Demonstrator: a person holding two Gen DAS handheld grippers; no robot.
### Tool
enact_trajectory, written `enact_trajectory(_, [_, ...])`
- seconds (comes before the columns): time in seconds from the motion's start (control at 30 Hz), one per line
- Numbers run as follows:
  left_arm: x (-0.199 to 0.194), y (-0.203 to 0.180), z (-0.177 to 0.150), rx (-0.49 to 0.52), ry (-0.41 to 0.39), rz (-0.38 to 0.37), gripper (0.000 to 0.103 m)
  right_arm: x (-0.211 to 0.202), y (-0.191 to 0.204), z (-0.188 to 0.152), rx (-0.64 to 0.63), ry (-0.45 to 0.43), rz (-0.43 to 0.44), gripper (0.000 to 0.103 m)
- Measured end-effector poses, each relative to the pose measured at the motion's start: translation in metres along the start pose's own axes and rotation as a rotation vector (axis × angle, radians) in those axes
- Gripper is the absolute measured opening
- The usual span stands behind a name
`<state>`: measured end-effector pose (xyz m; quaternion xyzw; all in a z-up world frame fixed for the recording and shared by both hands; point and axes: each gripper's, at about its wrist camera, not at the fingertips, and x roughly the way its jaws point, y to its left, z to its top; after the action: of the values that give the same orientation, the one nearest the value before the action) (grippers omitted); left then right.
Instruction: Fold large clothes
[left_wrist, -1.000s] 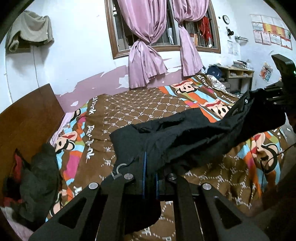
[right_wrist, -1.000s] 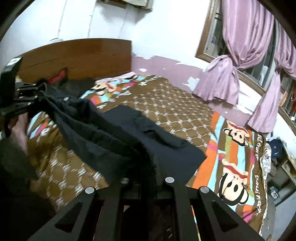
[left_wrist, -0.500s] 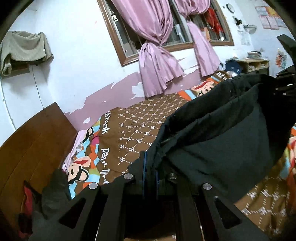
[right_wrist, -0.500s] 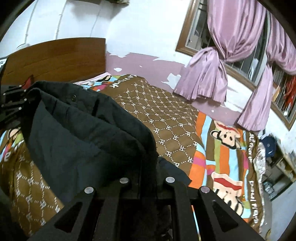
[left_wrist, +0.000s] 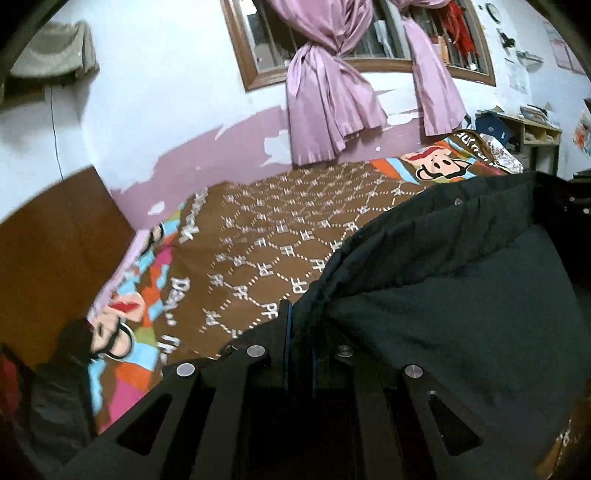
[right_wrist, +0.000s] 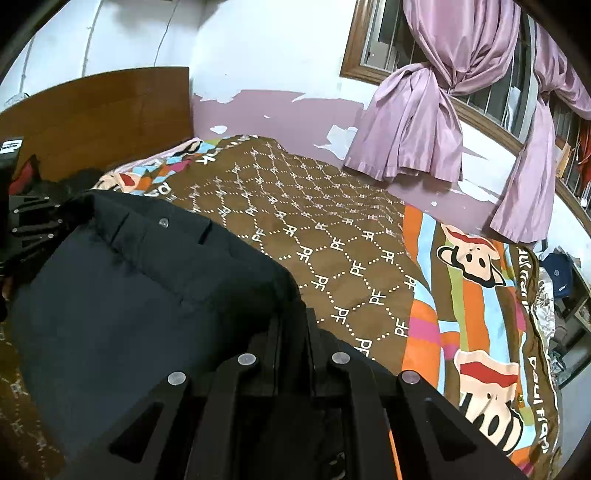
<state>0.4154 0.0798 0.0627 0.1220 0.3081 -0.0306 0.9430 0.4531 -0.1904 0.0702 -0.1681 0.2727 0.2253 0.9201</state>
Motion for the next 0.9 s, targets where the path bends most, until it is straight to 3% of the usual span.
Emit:
enact_trajectory(0.17, [0.034,-0.002,-0.008,0.009,0.021,-0.011,0.007,0.033,-0.003,-0.015,0.006,0.003,-0.026,0.009])
enact_trajectory(0.27, [0.042,-0.010,-0.014,0.039,0.007,0.013,0.008,0.042,-0.003,-0.017,0.025,-0.011,-0.025,0.017])
enact_trajectory(0.33, [0.046,-0.013,-0.017,0.044,0.006,0.015,0.009,0.039,-0.007,-0.017,0.045,-0.036,-0.010,0.027])
enact_trajectory(0.37, [0.046,-0.012,-0.018,0.039,0.009,0.013,0.009,0.037,-0.008,-0.018,0.055,-0.048,0.003,0.043])
enact_trajectory(0.4, [0.047,-0.010,-0.018,0.032,0.012,0.010,0.011,0.028,-0.012,-0.019,0.082,-0.080,0.024,0.066])
enact_trajectory(0.47, [0.043,-0.004,-0.019,-0.004,0.005,0.010,0.021,0.013,-0.018,-0.020,0.122,-0.137,0.034,0.083])
enact_trajectory(0.5, [0.039,-0.001,-0.018,-0.024,-0.009,0.013,0.037,0.001,-0.021,-0.022,0.147,-0.174,0.039,0.084])
enact_trajectory(0.53, [0.029,0.004,-0.019,-0.057,-0.043,0.019,0.060,-0.005,-0.022,-0.023,0.161,-0.181,0.041,0.084])
enact_trajectory(0.57, [0.019,0.009,-0.020,-0.090,-0.086,0.038,0.072,-0.009,-0.022,-0.023,0.170,-0.178,0.038,0.085])
enact_trajectory(0.6, [0.010,0.013,-0.021,-0.120,-0.121,0.055,0.091,-0.013,-0.021,-0.025,0.185,-0.175,0.034,0.086])
enact_trajectory(0.63, [-0.003,0.019,-0.023,-0.162,-0.167,0.063,0.098,-0.019,-0.020,-0.028,0.205,-0.171,0.040,0.087])
enact_trajectory(0.77, [-0.032,0.030,-0.027,-0.257,-0.216,0.013,0.098,-0.033,-0.005,-0.044,0.203,-0.129,0.129,0.093])
enact_trajectory(0.9, [-0.055,0.014,-0.037,-0.222,-0.240,-0.065,0.098,-0.041,0.021,-0.066,0.126,-0.084,0.186,0.093])
